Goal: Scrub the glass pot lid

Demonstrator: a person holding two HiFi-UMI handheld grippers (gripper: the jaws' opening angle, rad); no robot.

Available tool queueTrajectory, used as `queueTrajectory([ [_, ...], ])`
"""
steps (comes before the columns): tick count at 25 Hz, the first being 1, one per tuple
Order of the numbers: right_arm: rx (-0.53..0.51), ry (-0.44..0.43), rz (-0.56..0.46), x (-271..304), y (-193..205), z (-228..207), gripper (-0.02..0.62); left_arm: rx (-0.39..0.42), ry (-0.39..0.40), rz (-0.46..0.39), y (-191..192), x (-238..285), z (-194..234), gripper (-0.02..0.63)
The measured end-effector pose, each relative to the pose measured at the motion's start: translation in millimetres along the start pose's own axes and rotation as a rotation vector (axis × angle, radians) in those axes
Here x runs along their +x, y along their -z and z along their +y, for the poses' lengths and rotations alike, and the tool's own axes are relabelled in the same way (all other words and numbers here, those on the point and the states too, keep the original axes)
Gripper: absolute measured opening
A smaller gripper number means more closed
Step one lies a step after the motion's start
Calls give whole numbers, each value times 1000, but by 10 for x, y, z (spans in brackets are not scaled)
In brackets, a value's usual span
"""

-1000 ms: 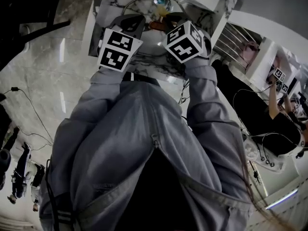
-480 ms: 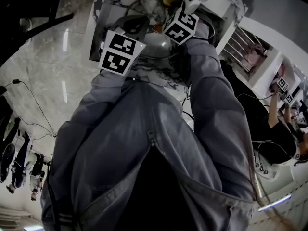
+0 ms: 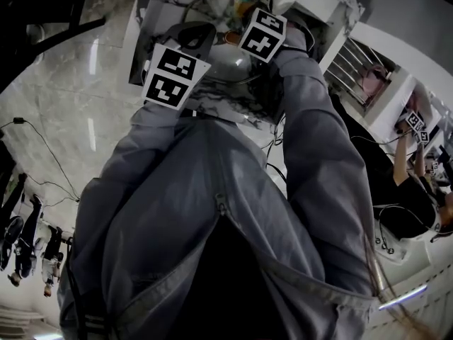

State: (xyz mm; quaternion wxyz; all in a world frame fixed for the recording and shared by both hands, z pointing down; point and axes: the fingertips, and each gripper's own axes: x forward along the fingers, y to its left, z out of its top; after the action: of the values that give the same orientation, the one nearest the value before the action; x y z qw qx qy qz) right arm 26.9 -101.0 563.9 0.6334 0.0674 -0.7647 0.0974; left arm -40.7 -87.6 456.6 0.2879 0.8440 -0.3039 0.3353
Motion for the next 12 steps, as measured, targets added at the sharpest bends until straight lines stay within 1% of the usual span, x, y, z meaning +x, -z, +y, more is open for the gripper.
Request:
queueTrajectory([
  [2,17,-86,-23,-50,-31,174,48,2,3,0,29,-27,-22,15],
  [3,31,-109,-37,-82,-37,222,46,3,5,-1,39,-40,-36,15],
  [7,54,-156,-88,-290,-62,348,46,14,11,-7,65,-102,-106,15],
  [9,36,-160,-93,-376,-72,444,46,17,11,-13,69,-140,-144,15],
  [12,6,-121,-75,-449,-30,571,46,24,15,-23,83,-191,-214,15],
])
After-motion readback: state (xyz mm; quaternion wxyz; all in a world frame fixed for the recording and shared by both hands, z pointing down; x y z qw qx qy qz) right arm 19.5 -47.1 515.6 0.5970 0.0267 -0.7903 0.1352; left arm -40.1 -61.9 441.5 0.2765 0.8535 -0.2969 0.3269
